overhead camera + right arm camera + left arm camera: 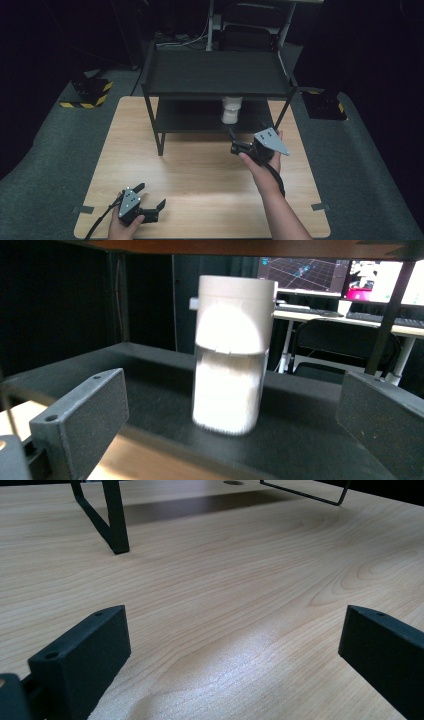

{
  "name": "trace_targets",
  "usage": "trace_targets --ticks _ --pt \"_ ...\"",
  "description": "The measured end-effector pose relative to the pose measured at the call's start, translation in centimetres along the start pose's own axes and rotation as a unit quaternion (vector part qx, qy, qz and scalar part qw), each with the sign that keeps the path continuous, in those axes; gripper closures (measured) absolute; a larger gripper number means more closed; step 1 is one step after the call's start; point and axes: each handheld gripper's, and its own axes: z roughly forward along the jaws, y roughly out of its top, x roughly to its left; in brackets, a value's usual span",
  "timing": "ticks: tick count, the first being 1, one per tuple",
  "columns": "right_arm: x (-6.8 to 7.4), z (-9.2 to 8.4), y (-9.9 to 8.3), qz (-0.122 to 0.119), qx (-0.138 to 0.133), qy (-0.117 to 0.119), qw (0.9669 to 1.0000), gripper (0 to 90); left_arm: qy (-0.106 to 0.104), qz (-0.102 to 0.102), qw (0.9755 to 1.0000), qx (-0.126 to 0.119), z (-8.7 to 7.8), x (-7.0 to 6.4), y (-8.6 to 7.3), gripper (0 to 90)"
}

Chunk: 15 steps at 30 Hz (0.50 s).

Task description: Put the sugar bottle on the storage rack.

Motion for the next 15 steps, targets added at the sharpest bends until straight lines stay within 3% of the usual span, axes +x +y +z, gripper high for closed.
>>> trace_targets --ticks 4,7,15 --pt "-0.2 -2.0 -1.1 0.0 0.0 0.01 1.0 0.0 0.0 0.0 1.0 -0.001 0.0 0.0 0.0 0.5" --pt "-0.3 -3.4 -2.2 -0.015 0.002 0.013 0.9998 0.0 0.0 0.0 1.0 -0.002 0.0 0.0 -0.1 0.5" --pt "-0.5 -6.8 -5.4 -0.016 0.013 0.025 0.9995 0.0 0.0 0.002 1.0 -0.003 0.0 -0.1 -0.1 0.5"
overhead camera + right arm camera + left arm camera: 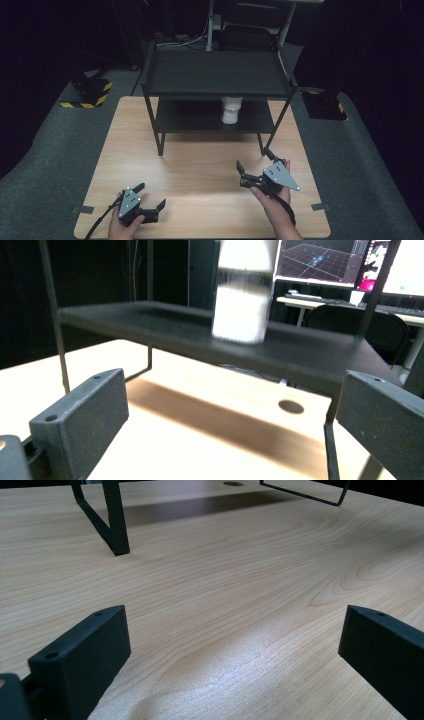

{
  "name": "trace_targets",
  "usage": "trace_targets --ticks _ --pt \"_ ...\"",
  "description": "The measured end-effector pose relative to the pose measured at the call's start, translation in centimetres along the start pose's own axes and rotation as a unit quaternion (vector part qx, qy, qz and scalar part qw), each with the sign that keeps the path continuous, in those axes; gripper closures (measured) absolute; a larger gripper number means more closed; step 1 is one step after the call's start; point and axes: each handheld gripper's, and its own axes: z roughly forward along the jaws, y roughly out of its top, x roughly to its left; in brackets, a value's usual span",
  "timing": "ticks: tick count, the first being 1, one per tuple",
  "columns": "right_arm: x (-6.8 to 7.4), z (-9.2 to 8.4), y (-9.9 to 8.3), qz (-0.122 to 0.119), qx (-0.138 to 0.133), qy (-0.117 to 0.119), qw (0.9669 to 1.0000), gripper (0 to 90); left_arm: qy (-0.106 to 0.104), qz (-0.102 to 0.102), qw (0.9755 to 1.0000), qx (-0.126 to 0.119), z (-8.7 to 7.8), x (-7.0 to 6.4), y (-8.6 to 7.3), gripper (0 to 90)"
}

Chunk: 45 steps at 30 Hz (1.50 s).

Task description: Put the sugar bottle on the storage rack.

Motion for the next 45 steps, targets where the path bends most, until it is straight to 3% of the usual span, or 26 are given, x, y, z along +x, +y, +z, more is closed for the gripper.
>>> trace_targets --ticks 4,10,23,28,34,45 --pt "0.2 -1.4 -1.8 -0.01 0.015 0.002 0.9998 0.0 0.0 0.002 1.0 0.0 0.0 0.0 0.0 0.5" --pt "0.0 -2.7 -3.6 -0.004 0.035 -0.003 0.9994 0.0 0.0 0.004 1.0 -0.001 0.0 -0.1 0.0 0.5" --pt "-0.7 -4.5 -7.0 -0.003 0.09 -0.032 0.9955 0.0 0.0 0.009 1.0 -0.001 0.0 -0.1 0.0 0.5" --pt "-0.8 -4.5 -7.3 0.002 0.107 -0.036 0.9936 0.0 -0.001 0.009 1.0 0.0 0.0 -0.1 0.0 0.5" --pt "-0.7 -4.2 -7.2 -0.02 0.131 -0.027 0.9908 0.1 -0.003 0.012 0.9999 0.002 0.0 -0.1 0.1 0.5" --pt "-0.8 -4.0 -7.2 -0.014 0.138 -0.024 0.9901 0.1 -0.007 0.017 0.9998 0.0 -0.1 -0.1 0.0 0.4"
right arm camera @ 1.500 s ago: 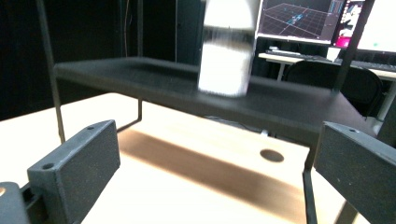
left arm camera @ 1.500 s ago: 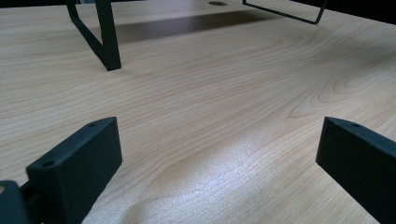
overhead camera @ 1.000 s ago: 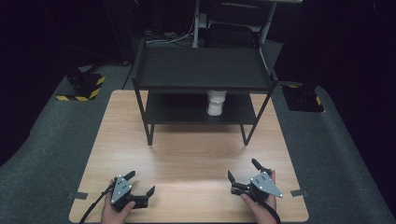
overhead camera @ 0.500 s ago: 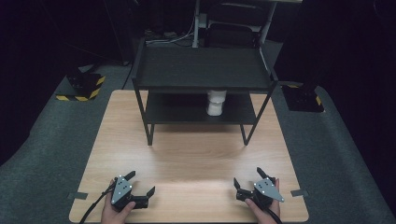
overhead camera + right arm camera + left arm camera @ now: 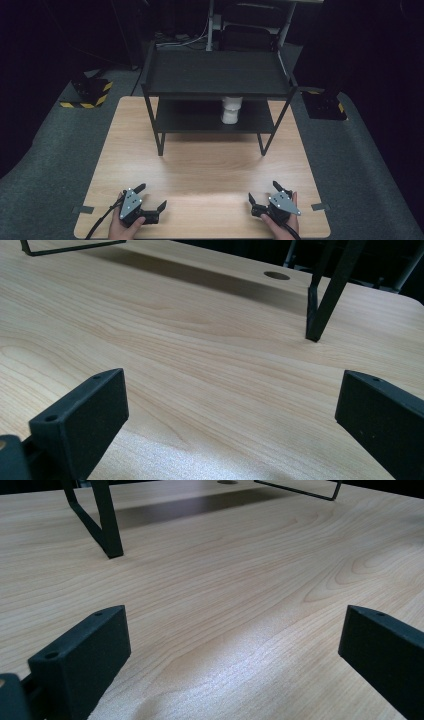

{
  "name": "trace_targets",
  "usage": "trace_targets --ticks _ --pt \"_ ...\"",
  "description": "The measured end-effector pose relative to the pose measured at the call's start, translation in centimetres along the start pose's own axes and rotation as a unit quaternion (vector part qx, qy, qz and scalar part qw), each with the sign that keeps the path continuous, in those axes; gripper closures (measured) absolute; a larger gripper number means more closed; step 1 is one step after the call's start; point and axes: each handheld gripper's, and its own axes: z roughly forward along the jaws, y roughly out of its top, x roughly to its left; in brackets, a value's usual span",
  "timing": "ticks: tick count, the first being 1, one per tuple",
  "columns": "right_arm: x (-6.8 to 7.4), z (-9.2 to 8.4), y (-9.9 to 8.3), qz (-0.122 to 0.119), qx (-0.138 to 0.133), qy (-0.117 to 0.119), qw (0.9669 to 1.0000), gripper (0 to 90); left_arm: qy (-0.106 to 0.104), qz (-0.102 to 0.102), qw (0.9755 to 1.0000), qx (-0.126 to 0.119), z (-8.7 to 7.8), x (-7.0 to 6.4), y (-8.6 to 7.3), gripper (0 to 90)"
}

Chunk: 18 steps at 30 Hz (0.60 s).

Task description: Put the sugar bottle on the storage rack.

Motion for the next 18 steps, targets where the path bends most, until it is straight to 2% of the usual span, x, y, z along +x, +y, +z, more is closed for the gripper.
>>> trace_targets --ticks 18 --pt "-0.41 0.06 -0.14 0.017 -0.004 0.003 0.9998 0.1 -0.001 0.009 0.9999 0.011 0.02 -0.39 0.34 0.5"
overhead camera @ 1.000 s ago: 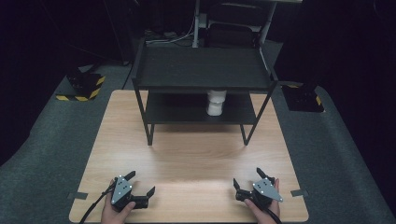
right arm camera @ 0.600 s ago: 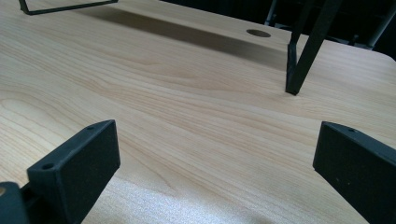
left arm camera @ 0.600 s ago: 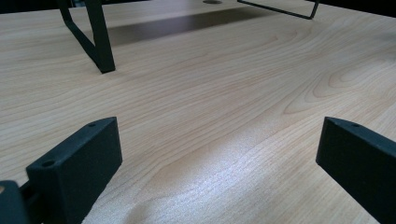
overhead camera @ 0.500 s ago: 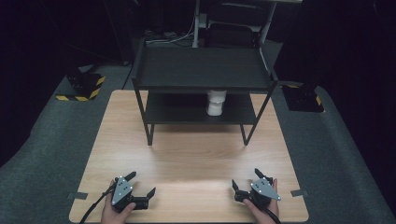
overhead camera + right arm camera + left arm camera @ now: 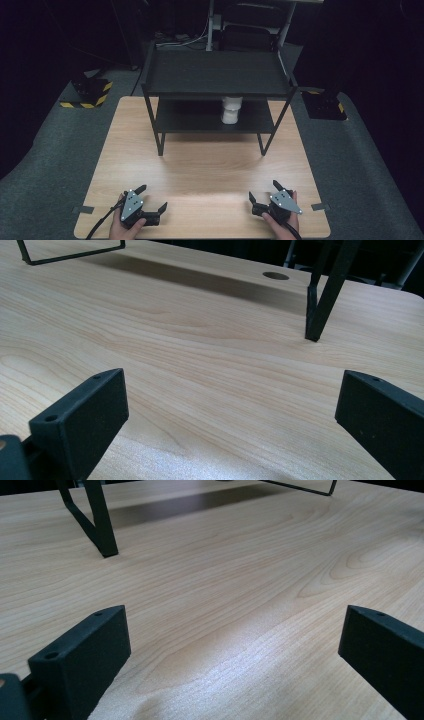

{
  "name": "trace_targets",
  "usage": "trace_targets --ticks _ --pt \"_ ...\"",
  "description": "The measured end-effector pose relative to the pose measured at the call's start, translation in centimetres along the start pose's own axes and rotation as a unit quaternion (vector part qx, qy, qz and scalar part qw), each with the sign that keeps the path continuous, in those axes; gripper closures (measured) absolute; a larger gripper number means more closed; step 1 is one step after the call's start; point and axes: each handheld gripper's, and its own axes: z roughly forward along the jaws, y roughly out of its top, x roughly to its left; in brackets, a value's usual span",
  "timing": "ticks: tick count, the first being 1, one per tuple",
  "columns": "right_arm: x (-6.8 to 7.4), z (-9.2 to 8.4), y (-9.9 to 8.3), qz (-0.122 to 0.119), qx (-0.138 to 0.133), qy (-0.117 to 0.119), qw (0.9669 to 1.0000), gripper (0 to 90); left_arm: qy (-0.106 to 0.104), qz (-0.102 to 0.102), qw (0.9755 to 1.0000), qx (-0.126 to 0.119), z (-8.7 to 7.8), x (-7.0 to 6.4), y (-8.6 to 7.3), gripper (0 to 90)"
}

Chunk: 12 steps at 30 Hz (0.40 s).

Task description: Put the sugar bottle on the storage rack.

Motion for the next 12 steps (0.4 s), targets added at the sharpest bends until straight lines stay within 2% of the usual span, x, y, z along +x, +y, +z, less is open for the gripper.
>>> trace_targets --ticks 8,12 --pt "0.08 -0.38 -0.41 -0.001 -0.009 -0.004 1.0 0.1 -0.004 -0.003 0.9998 0.02 0.44 0.21 0.76 0.5" --pt "0.05 -0.37 -0.44 0.003 -0.009 -0.005 0.9999 0.0 -0.004 -0.005 0.9998 0.016 0.39 0.25 0.65 0.5"
